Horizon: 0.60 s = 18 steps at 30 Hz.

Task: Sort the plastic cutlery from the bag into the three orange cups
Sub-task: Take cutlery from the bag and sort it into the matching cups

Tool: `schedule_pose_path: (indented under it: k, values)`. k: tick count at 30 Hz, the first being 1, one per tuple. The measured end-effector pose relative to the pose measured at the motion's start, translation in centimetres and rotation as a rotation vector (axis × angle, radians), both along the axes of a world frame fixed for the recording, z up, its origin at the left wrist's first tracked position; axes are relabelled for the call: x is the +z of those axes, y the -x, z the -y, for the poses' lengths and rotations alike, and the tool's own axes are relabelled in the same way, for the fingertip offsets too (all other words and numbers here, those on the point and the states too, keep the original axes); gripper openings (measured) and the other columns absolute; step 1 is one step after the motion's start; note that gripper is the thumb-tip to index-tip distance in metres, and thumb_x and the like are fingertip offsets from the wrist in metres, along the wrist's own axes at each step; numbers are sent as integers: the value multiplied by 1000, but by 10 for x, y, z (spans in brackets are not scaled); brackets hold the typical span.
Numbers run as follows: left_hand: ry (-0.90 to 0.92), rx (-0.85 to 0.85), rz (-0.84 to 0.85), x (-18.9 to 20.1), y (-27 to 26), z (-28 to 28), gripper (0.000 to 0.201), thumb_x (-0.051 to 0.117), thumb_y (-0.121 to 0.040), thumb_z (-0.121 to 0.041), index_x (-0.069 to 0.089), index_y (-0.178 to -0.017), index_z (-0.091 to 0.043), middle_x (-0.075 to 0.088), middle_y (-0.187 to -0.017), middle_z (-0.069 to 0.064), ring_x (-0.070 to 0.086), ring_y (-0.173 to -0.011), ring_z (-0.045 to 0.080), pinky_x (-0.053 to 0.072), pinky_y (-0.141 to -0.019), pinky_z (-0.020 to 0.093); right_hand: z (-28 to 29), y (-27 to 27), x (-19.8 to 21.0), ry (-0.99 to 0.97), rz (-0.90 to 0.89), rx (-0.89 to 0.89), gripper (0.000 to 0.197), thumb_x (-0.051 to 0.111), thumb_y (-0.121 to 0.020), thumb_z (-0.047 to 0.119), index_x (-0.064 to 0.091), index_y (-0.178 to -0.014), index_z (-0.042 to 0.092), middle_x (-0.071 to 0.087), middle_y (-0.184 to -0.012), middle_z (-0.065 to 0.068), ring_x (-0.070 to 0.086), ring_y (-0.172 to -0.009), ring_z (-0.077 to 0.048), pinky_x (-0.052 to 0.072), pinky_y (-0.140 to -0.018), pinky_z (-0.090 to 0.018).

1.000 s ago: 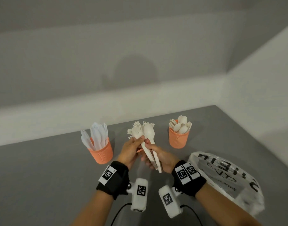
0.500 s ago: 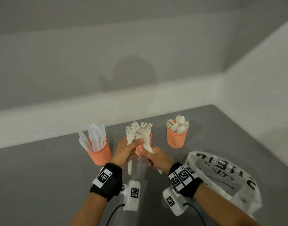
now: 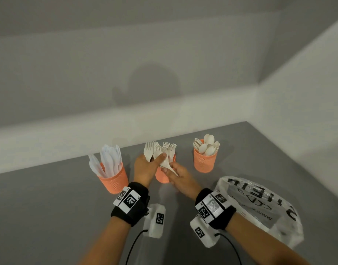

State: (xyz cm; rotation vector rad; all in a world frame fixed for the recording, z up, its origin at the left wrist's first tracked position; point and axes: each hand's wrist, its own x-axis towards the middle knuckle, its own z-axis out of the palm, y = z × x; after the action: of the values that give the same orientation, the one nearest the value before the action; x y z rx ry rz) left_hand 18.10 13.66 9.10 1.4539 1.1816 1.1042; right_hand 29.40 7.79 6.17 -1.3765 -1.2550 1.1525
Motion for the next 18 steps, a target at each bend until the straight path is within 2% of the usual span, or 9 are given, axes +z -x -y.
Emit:
schedule_pose_path:
  k: [1,3,4,6,8,11,13,15,18]
  values:
    - [13,-15,9,-1,-1,0,16,67,-83,-19,59,-70,-17,59,-54,-10,57,-54,5,41,-49,17,0,0,-1,-25,-28,2,17,41,-99,24,57,-104,17,54,-50,21,49,-44,6,34,-49,-10]
    - [126,-77,56,0,-2,2,29,58,-89,-35,55,-69,-14,47,-44,-12,43,-40,2,33,-43,15,0,-4,-1,29,-171,4,29,35,-101,32,60,-97,19,44,-46,11,35,-35,0,27,-39,-13]
    - [211,-117,101,-1,-1,3,34,51,-91,-42,55,-74,-13,43,-47,-9,37,-40,5,30,-43,16,1,-6,0,60,-235,-1,34,33,-100,36,62,-98,19,39,-49,9,28,-36,-1,23,-36,-15]
    - [354,-201,144,-5,1,6,44,40,-93,-50,59,-78,-13,39,-52,-4,32,-43,8,27,-46,21,-1,-12,-2,83,-286,-25,39,30,-100,40,62,-105,18,43,-49,7,27,-35,-2,20,-34,-15]
    - [386,-269,90,-9,0,13,47,34,-96,-49,59,-74,-15,42,-49,-5,34,-43,7,25,-49,23,-1,-13,-1,79,-257,-29,43,29,-101,40,61,-110,13,50,-48,7,30,-33,-2,19,-33,-14]
    - [360,-362,44,-12,-8,23,51,29,-97,-49,55,-73,-13,45,-43,-3,42,-45,9,23,-50,25,-2,-8,-4,66,-249,-60,47,28,-101,40,58,-99,3,54,-47,5,32,-30,-2,20,-32,-13]
    - [344,-392,57,-15,-13,24,58,32,-95,-53,58,-78,-4,41,-42,-1,45,-46,15,24,-51,27,-3,-4,-6,81,-276,-113,45,30,-101,40,52,-101,1,55,-48,2,32,-29,-3,20,-32,-13]
    - [313,-354,94,-20,-16,22,62,41,-92,-52,58,-90,8,38,-40,1,38,-46,20,28,-51,29,-3,-2,-6,97,-298,-137,37,29,-101,36,47,-103,4,54,-47,0,31,-29,-3,19,-32,-13]
    - [247,-261,161,-19,-20,23,40,47,-95,-33,55,-97,6,38,-41,1,32,-42,18,32,-50,30,0,2,1,103,-302,-137,28,28,-102,33,40,-93,9,52,-53,-3,31,-30,-4,19,-31,-14]
